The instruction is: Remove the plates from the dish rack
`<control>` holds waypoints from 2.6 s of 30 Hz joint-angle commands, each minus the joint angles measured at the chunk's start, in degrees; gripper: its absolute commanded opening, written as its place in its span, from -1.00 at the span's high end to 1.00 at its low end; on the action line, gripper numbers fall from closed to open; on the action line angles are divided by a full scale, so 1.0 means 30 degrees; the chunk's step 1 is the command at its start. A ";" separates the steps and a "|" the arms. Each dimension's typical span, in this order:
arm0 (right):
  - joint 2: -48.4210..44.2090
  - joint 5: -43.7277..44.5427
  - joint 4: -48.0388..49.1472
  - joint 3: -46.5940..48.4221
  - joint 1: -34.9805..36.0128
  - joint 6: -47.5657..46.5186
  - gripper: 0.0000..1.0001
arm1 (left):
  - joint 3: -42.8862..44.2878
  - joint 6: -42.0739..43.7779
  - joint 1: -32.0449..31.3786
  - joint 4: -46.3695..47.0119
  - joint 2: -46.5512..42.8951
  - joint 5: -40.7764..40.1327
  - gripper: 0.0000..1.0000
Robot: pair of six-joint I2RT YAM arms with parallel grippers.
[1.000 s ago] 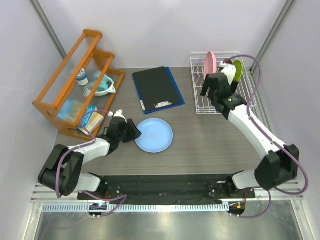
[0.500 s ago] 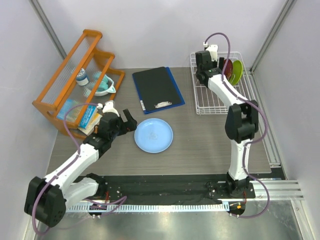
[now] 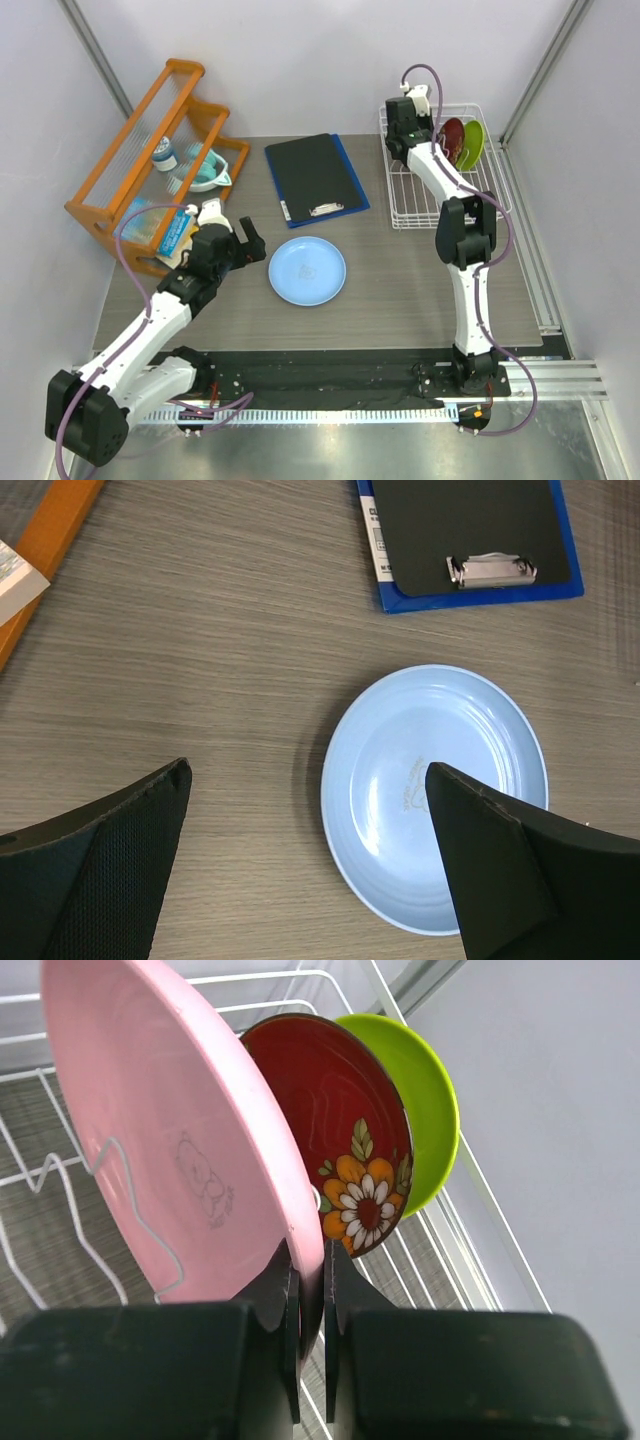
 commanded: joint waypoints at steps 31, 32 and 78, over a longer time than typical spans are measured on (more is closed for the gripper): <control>-1.3299 0.0064 -0.2714 -0.7061 0.4512 0.4270 0.98 | 0.0332 -0.0699 -0.0069 0.1566 0.0098 0.2187 -0.99; -1.4030 -0.1057 -0.3076 -0.7620 0.4629 0.4984 0.99 | 0.0360 -0.0874 -0.0069 0.1975 0.0127 0.2538 -0.99; -2.3939 -1.7043 0.4099 -2.4119 0.7648 1.6449 -0.11 | -0.2715 -0.4363 -0.0918 0.9366 0.1887 0.6968 1.00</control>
